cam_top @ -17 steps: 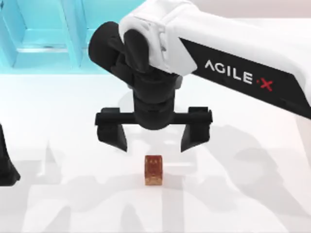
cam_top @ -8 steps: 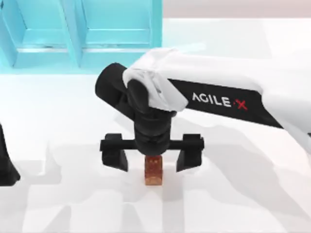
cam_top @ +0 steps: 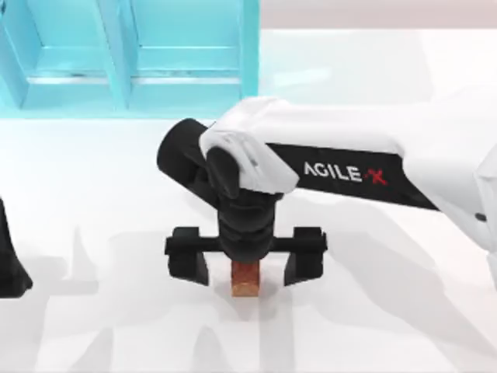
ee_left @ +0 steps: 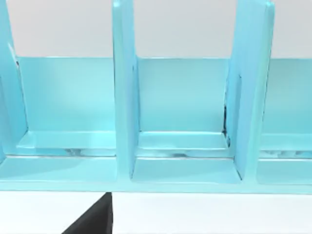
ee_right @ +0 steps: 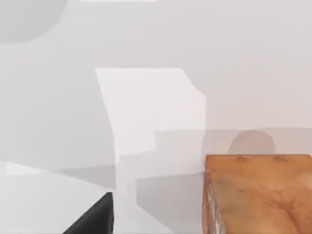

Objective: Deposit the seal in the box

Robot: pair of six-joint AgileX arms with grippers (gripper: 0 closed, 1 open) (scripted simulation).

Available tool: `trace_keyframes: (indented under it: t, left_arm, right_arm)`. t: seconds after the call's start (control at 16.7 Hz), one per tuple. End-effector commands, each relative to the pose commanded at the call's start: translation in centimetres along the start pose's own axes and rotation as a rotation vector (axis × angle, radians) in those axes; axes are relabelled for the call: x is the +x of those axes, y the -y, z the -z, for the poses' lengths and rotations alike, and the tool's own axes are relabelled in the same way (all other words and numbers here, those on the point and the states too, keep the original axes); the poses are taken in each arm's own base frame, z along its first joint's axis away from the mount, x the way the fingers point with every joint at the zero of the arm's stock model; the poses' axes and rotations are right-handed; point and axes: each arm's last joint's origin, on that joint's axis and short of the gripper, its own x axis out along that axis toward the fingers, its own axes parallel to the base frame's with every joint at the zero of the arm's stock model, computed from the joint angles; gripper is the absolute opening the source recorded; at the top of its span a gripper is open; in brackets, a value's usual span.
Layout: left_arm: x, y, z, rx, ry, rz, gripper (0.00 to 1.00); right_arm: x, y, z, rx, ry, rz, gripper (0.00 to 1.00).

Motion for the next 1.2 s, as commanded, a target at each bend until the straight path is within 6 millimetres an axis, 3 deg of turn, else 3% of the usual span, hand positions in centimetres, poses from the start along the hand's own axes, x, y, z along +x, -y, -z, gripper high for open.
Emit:
trace_keyframes:
  t: [0.72, 1.2]
  left_arm:
    - [0.0, 0.0, 0.0, 0.0, 0.0, 0.0, 1.0]
    - [0.0, 0.0, 0.0, 0.0, 0.0, 0.0, 1.0]
  right_arm:
    - [0.0, 0.0, 0.0, 0.0, 0.0, 0.0, 0.02]
    - [0.0, 0.0, 0.0, 0.0, 0.0, 0.0, 0.0]
